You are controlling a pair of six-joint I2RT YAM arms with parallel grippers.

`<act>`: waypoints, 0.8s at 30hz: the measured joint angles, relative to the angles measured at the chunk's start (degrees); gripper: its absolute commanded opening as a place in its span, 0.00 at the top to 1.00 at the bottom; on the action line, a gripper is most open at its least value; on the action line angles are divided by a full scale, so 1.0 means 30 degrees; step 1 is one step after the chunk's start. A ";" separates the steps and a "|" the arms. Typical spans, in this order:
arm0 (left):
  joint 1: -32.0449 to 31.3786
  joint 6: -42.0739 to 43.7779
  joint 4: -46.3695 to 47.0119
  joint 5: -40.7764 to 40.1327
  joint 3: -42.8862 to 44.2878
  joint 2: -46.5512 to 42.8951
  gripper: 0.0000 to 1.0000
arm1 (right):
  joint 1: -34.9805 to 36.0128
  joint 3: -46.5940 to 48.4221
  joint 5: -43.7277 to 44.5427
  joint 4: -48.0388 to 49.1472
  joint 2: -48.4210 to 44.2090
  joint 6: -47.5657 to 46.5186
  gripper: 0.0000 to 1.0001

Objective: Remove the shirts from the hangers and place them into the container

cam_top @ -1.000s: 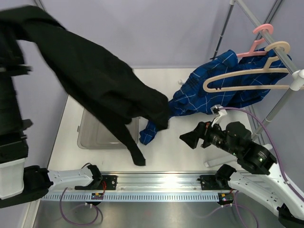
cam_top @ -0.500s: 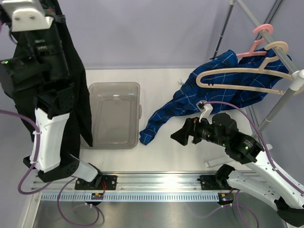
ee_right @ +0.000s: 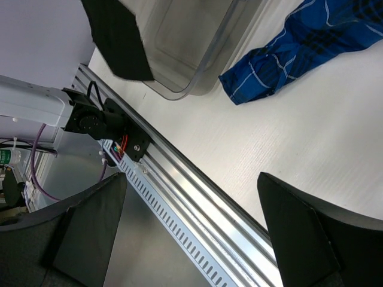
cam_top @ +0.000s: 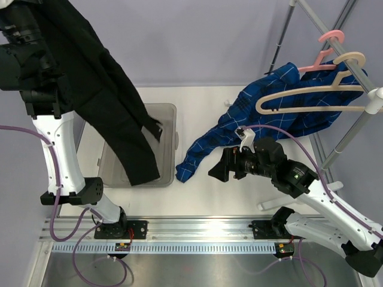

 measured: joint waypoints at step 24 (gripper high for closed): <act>0.1829 -1.0950 -0.1100 0.7038 -1.2196 -0.3781 1.00 | 0.0007 0.0146 -0.0248 0.0022 -0.1719 -0.0124 0.01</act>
